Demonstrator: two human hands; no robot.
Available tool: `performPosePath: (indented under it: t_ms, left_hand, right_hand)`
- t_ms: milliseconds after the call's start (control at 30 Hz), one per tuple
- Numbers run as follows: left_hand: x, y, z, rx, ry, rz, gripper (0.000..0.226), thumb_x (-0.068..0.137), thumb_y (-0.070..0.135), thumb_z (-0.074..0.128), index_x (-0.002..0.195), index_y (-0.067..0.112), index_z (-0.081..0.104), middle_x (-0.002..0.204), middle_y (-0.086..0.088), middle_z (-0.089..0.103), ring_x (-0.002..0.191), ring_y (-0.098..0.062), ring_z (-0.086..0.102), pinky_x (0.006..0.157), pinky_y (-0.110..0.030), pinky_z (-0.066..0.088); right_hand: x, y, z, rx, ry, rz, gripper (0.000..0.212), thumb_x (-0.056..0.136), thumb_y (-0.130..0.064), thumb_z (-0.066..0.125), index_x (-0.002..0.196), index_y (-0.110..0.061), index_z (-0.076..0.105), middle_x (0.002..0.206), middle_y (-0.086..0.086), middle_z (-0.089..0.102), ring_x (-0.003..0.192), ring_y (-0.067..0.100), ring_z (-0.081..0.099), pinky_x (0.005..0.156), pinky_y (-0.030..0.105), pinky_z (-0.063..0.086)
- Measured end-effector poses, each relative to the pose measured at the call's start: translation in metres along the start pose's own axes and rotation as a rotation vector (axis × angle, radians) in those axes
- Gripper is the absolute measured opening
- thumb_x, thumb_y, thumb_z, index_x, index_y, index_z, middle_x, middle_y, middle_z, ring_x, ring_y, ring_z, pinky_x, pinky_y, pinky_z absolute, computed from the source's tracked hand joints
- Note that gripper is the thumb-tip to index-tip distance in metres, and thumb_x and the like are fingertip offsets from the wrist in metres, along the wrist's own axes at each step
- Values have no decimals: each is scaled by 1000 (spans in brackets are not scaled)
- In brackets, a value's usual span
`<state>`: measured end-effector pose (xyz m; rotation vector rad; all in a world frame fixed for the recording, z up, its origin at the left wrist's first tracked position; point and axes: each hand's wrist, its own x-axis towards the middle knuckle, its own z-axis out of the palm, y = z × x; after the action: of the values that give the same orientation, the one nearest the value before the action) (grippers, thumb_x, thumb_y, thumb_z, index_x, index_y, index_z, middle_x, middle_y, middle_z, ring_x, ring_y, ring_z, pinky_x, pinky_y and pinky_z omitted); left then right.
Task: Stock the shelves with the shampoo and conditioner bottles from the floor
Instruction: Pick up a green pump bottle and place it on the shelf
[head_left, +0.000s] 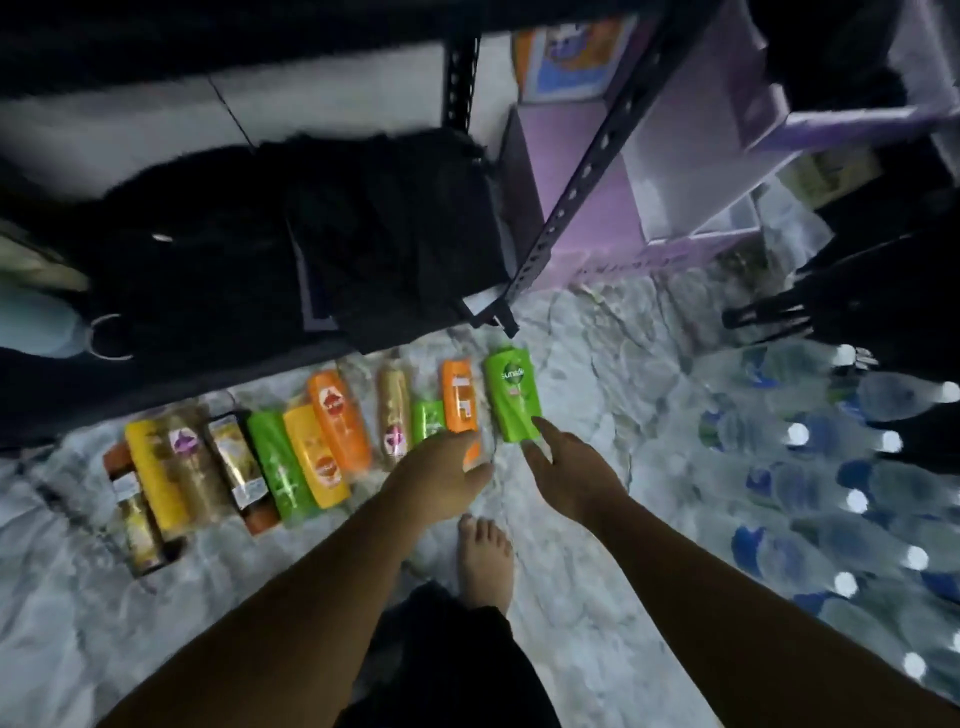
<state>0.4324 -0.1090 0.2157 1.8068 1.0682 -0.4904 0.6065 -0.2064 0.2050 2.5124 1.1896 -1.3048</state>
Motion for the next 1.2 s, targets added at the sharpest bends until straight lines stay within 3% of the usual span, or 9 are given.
performPosePath:
  t_ms: [133, 333, 467, 567, 667, 800, 967, 1033, 1200]
  left_hand:
    - [86, -27, 51, -111, 14, -59, 43, 98, 44, 59, 131, 15, 59, 115, -12, 69, 98, -28, 68, 84, -35, 56]
    - [187, -54, 109, -274, 108, -106, 49, 97, 41, 65, 136, 13, 52, 115, -15, 66, 110, -33, 65, 79, -30, 46]
    - [225, -66, 136, -375, 139, -66, 76, 90, 37, 76, 152, 14, 38, 131, -8, 63, 120, -26, 62, 78, -17, 37]
    - [244, -71, 151, -416, 142, -10, 104, 70, 60, 77, 155, 24, 30, 139, -2, 61, 120, -24, 64, 97, -33, 52]
    - [263, -80, 164, -487, 139, -10, 119, 53, 72, 72, 153, 28, 26, 140, -4, 57, 116, -27, 66, 96, -44, 55]
    - [256, -77, 163, -631, 128, -4, 124, 51, 68, 83, 154, 32, 24, 140, 2, 58, 115, -18, 65, 93, -42, 58]
    - [193, -63, 157, -858, 75, 63, 98, 73, 23, 93, 140, 56, 30, 123, 29, 63, 110, -2, 67, 69, -35, 63]
    - [152, -51, 142, -856, 58, 60, 104, 70, 30, 94, 136, 68, 24, 129, 30, 58, 116, -3, 64, 79, -38, 63]
    - [46, -36, 84, -777, -46, 98, 112, 61, 29, 98, 148, 47, 31, 133, 15, 63, 121, -8, 64, 99, -49, 56]
  right_hand:
    - [99, 40, 37, 7, -9, 33, 57, 104, -53, 36, 156, -30, 33, 134, 20, 59, 125, 37, 56, 104, 42, 44]
    - [220, 66, 65, 77, 38, 20, 63, 98, -55, 47, 155, -31, 32, 131, 22, 62, 117, 38, 62, 97, 39, 49]
    - [268, 54, 66, 231, 58, -42, 78, 92, -55, 61, 156, -30, 26, 125, 3, 64, 92, 24, 72, 83, 39, 60]
    - [292, 44, 69, 290, 48, -35, 90, 84, -55, 70, 156, -29, 23, 130, 3, 58, 98, 24, 68, 81, 39, 61]
    - [304, 42, 72, 305, 62, -35, 84, 76, -55, 79, 145, -27, 38, 122, 7, 62, 106, 26, 64, 88, 45, 59]
    - [292, 47, 66, 329, 49, -43, 78, 65, -62, 84, 130, -31, 54, 113, -1, 67, 100, 18, 68, 87, 41, 60]
    - [222, 52, 60, 666, 41, 39, 68, 58, -56, 90, 115, -33, 62, 104, -4, 73, 91, 14, 74, 83, 40, 62]
    - [174, 42, 52, 833, 41, 53, 60, 68, -43, 91, 118, -27, 62, 102, -2, 75, 88, 14, 75, 77, 36, 61]
    - [49, -1, 26, 1080, 60, 48, 53, 72, -34, 91, 115, -25, 62, 97, -1, 77, 90, 18, 76, 84, 42, 62]
